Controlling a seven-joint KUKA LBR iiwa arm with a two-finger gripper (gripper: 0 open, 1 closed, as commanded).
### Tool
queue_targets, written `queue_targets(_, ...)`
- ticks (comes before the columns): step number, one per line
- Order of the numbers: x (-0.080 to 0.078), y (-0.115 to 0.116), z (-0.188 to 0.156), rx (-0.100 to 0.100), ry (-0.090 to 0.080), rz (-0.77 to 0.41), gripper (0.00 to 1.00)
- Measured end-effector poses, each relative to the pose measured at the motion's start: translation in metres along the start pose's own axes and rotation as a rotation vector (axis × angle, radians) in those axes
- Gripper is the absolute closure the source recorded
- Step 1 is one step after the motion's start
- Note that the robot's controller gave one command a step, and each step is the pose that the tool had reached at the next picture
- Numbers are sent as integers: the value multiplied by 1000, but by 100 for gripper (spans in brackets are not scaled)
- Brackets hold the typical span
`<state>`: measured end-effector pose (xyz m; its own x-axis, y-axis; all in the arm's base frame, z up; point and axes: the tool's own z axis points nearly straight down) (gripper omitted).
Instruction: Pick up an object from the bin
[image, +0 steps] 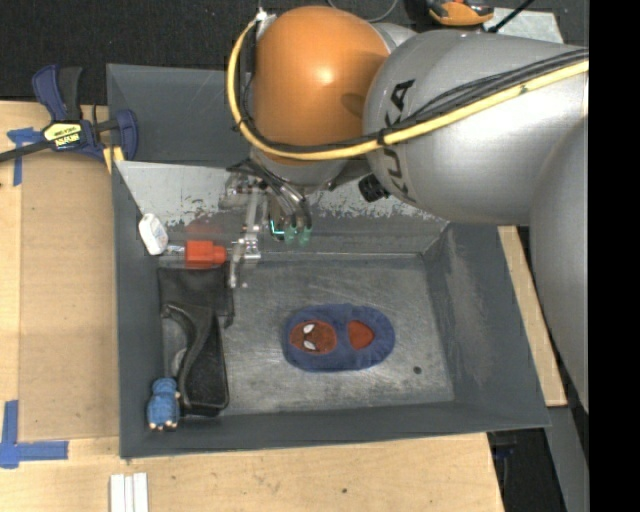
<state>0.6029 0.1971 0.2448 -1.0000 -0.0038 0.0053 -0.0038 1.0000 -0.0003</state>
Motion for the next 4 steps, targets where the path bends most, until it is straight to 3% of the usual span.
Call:
queue_targets(1,-17,42,133,-11,-37,-58,0)
queue_targets(2,-13,21,131,-4,-14,147,0)
queue_targets(3,-6,4,138,-1,-3,664,0)
queue_targets(4,-5,-4,164,-14,-50,205,0)
